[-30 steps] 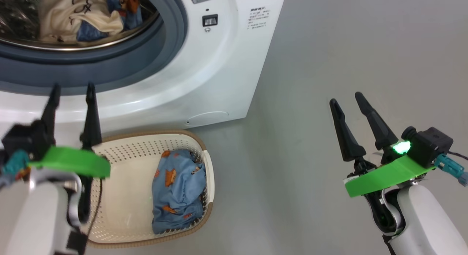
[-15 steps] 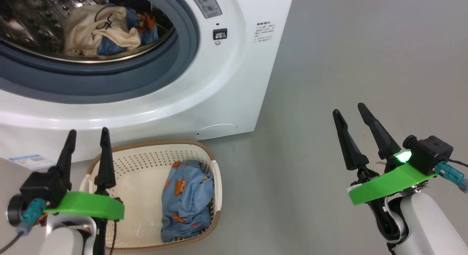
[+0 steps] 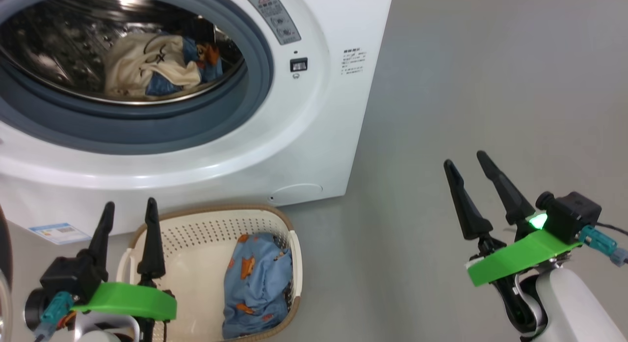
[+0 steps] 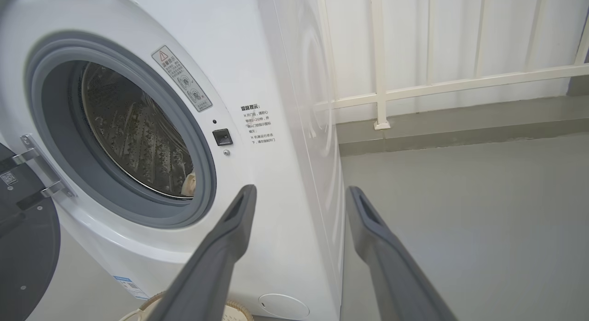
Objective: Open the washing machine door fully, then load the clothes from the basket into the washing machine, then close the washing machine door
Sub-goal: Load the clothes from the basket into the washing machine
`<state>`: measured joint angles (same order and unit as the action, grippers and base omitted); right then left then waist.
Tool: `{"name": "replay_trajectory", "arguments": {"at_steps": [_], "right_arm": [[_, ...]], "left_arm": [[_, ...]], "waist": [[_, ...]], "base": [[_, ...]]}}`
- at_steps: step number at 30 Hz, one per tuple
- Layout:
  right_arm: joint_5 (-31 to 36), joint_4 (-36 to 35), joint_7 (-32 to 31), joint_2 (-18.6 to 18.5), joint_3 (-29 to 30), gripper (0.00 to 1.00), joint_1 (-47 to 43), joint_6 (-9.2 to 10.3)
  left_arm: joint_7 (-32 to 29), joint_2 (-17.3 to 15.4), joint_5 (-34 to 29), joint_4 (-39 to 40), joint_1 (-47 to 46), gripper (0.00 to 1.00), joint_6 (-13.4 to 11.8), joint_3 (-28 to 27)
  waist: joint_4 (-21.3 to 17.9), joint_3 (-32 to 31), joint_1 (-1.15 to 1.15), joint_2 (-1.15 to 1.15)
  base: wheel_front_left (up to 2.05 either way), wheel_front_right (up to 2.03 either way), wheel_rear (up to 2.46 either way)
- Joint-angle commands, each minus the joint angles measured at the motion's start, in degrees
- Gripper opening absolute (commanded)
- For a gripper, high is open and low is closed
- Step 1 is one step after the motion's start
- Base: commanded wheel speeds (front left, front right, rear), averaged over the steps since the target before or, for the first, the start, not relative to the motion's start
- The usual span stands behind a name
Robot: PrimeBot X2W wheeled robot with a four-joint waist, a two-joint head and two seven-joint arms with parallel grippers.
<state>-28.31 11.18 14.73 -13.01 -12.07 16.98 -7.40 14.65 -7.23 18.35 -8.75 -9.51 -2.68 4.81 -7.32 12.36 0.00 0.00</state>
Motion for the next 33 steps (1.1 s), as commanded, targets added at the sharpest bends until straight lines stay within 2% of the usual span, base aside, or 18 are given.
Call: {"name": "replay_trajectory", "arguments": {"at_steps": [1,15,33], "right_arm": [[-0.1,-0.9,0.3,-0.7,-1.2,1.0,-1.4,-0.09],[-0.7,0.3,0.3,-1.0,-1.9,1.0,-3.7,-0.09],[-0.9,0.6,0.3,-0.9,-2.0,1.0,-6.0,-0.09]], "left_arm": [[0.3,-0.7,-0.6,1.1,0.2,1.0,0.3,-2.2],[0.3,0.8,-0.3,0.0,4.2,1.0,1.0,-2.1],[0.3,2.2,-0.1,1.0,7.5,1.0,0.9,-3.0]], "waist": [[0.3,-1.6,0.0,0.0],[2.1,-8.0,0.0,0.0],[3.7,-11.2,0.0,0.0]], "base": [[0.0,0.0,0.0],[0.0,0.0,0.0],[0.0,0.0,0.0]]}}
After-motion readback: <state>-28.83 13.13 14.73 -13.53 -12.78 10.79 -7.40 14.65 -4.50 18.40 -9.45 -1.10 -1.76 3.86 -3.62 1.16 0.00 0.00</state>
